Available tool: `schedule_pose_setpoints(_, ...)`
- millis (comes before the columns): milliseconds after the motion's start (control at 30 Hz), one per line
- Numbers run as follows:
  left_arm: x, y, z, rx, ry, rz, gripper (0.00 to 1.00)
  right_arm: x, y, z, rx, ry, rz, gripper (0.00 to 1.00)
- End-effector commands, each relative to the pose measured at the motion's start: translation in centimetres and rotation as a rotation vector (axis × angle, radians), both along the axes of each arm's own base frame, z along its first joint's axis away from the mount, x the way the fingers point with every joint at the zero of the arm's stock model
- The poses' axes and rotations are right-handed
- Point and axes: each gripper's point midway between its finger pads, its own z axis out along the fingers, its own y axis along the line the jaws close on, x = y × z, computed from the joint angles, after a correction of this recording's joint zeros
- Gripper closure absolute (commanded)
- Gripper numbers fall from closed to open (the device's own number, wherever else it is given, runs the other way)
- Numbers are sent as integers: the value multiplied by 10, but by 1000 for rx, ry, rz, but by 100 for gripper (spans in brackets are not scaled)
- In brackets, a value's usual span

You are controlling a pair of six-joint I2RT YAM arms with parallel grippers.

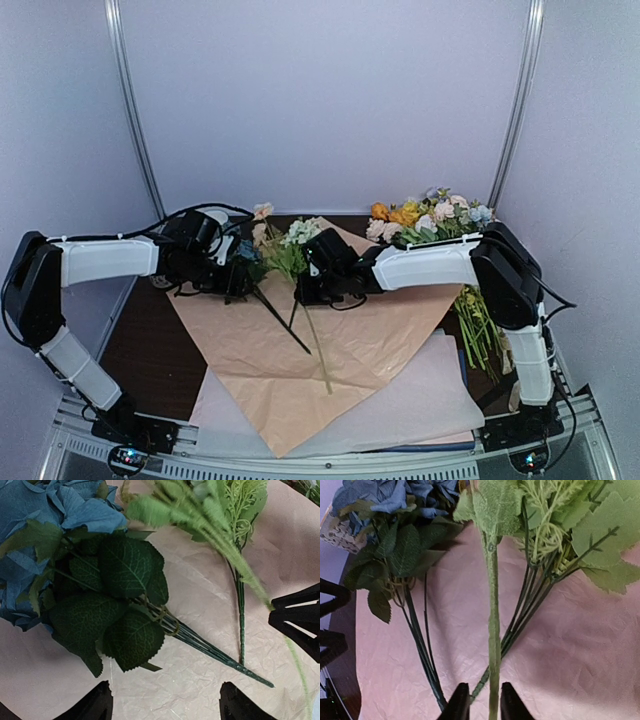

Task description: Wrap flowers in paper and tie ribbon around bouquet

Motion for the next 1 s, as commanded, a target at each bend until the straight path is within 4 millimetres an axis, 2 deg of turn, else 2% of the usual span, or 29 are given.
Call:
schedule_pose_setpoints(0, 12, 9, 12, -10, -52, 42, 24, 4, 1, 25, 36, 13, -19, 71)
schedule_pose_setpoints(167, 14, 24, 11, 4, -51, 80, 23, 9, -33, 51, 8, -9, -43, 67)
schedule_pose_setpoints(267, 17, 40, 6, 13, -32, 129, 23, 17, -73, 82, 25, -46, -92, 67)
schedule_pose_setpoints(333, 22, 48, 1, 13, -24, 156, 23, 26, -116, 98, 9, -71, -165, 67)
schedule_pose_setpoints(400, 28, 52, -4, 18, -16, 172, 23, 34, -169, 110, -21, -88, -258, 67)
schedule_pose_setpoints(433, 31, 52, -10, 27, -5, 172, 23, 40, -204, 110, -47, -87, -323, 68)
schedule_pose_setpoints(500, 38, 49, -16, 37, 9, 168, 23, 41, -262, 112, -86, -85, -422, 68)
schedule_pose_setpoints(633, 53, 43, -28, 40, 26, 163, 23, 31, -362, 95, -170, -27, -595, 68)
schedule_pose_setpoints(733, 61, 38, -33, 30, 26, 154, 23, 22, -420, 85, -214, 16, -702, 67)
schedule_pose_setpoints(833, 70, 29, -33, 9, 20, 132, 23, 17, -460, 71, -256, 74, -757, 67)
schedule_pose_setpoints(967, 80, 16, -32, 8, 5, 94, 24, 17, -493, 43, -276, 184, -791, 68)
